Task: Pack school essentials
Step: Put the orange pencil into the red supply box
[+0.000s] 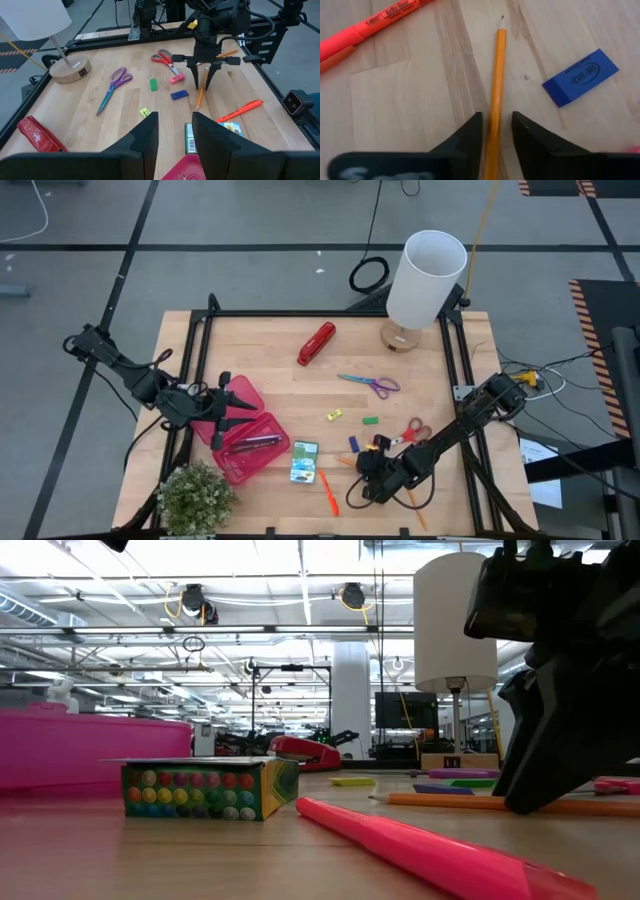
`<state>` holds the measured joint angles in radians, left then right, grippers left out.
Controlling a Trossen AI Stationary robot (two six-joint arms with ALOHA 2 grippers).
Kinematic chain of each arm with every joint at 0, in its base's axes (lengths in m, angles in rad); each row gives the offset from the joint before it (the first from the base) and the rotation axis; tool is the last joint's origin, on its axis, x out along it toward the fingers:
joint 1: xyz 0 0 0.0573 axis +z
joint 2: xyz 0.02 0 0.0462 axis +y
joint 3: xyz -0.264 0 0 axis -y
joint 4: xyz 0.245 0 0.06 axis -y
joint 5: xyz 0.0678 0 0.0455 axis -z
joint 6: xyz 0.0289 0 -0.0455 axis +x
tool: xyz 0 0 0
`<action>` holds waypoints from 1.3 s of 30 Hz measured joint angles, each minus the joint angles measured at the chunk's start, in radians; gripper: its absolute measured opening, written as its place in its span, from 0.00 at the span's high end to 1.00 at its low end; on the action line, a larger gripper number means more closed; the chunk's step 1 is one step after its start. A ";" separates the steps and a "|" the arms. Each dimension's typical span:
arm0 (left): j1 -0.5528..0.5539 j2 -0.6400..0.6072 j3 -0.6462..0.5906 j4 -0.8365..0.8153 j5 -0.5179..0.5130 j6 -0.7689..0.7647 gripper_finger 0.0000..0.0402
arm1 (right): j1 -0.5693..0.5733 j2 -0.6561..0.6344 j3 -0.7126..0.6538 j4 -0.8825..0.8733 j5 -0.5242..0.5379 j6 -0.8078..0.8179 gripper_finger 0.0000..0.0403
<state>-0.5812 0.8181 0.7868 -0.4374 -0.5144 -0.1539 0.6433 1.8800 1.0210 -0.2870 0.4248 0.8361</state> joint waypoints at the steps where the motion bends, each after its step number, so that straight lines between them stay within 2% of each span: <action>1: 0.000 0.000 0.000 0.000 0.000 0.000 0.70 | 0.000 0.001 0.000 -0.001 0.000 -0.005 0.80; 7: 0.000 0.000 0.000 0.000 0.000 0.000 0.70 | 0.000 0.003 -0.001 0.002 -0.007 -0.042 0.95; 10: 0.000 0.000 0.000 0.000 0.000 0.000 0.70 | 0.000 0.003 -0.002 0.025 -0.017 -0.071 0.98; 19: 0.000 0.000 0.000 0.000 0.000 0.000 0.70 | -0.006 -0.053 -0.009 0.027 -0.019 -0.104 0.96; 23: 0.000 0.000 0.000 0.000 0.000 0.000 0.70 | -0.021 -0.084 -0.007 0.080 -0.017 -0.130 0.97; 36: 0.000 0.000 0.000 0.001 0.000 0.000 0.70 | -0.121 -0.100 -0.005 0.404 -0.012 -0.368 0.97; 39: 0.000 0.000 0.000 0.001 0.000 0.000 0.70 | -0.151 -0.100 -0.005 0.508 -0.038 -0.443 0.97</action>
<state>-0.5812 0.8177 0.7868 -0.4362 -0.5144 -0.1542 0.4921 1.7800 1.0164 0.2207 0.3864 0.3934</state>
